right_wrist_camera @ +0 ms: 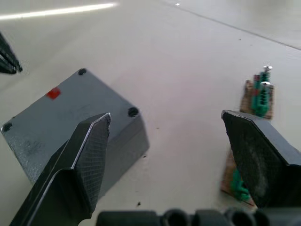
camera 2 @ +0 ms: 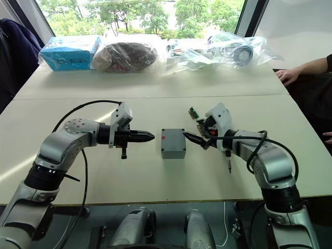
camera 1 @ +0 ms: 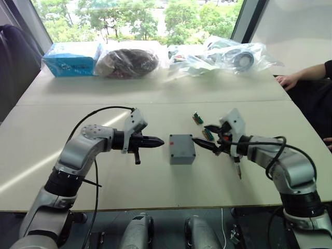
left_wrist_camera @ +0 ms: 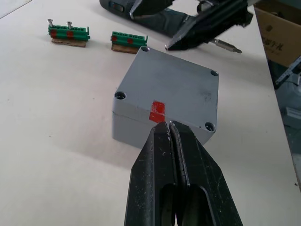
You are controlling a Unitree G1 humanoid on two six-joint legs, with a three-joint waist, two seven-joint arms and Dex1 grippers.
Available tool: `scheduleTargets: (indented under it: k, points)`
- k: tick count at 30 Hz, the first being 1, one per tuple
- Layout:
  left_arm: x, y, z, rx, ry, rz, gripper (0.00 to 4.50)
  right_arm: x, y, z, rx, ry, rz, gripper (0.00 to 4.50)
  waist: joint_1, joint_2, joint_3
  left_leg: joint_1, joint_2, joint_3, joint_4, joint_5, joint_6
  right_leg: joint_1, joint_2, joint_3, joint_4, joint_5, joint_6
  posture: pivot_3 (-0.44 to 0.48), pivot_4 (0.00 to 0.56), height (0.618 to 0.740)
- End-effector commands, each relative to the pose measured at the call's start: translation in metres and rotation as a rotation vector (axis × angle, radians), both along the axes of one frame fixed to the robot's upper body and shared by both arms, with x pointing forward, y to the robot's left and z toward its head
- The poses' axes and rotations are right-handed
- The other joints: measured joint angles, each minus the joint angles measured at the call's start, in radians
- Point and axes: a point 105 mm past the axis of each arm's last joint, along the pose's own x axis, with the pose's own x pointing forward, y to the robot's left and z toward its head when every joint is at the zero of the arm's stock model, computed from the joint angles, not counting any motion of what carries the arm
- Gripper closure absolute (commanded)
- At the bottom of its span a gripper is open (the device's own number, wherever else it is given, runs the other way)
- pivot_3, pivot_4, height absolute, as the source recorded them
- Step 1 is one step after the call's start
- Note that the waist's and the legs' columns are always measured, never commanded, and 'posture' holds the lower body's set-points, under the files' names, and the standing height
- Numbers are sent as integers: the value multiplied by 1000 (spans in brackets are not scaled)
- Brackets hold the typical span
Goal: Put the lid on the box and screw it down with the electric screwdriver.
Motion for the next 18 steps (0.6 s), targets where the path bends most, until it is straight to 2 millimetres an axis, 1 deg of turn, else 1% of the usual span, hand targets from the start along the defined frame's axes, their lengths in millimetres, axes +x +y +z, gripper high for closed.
scheduleTargets:
  k: [1, 4, 6, 8, 11, 15, 18]
  points:
    - [-10, -17, 24, -42, -90, -110, 4500, 4, -47, 37, -12, 69, -188, 16, 3, 1, 1, 0, 0, 0, 0, 0, 0, 0, 0, 0, 0, 0, 0, 0, 150, 740]
    - [-14, -26, 28, -45, -116, -159, 4500, 11, -79, 44, -34, 170, -364, 16, 1, 1, 0, 0, -1, 0, 0, 0, 0, 1, -1, 0, -1, 0, 0, 0, 150, 740]
    - [-14, -31, 31, -51, -133, -178, 4500, 13, -96, 42, -59, 269, -456, 16, 0, 0, 0, 0, -1, 0, 0, 0, 0, 1, -1, 0, -1, 0, -1, 0, 150, 740]
    - [-14, -36, 34, -56, -147, -198, 4500, 12, -106, 36, -76, 381, -502, 16, -1, 0, 0, 0, -1, 1, -1, 0, 0, 0, -1, 0, -1, 0, -1, 0, 150, 740]
    - [-16, -39, 34, -42, -167, -220, 4500, 9, -105, 30, -100, 508, -457, 16, -3, 1, 0, 0, 0, 1, -1, 0, 0, 0, -1, 0, -1, 0, -1, 0, 150, 740]
    - [-19, -40, 33, -22, -187, -242, 4500, 7, -95, 31, -120, 608, -363, 16, -12, 1, 0, 0, 0, 2, -2, 0, 0, -1, -1, 1, -1, 0, -1, 0, 150, 740]
    - [-23, -41, 35, -36, -189, -242, 4500, 6, -90, 26, -139, 682, -326, 16, -22, 1, 1, 0, 0, 2, -2, 0, 0, -1, -1, 1, -1, 0, -1, 0, 150, 740]
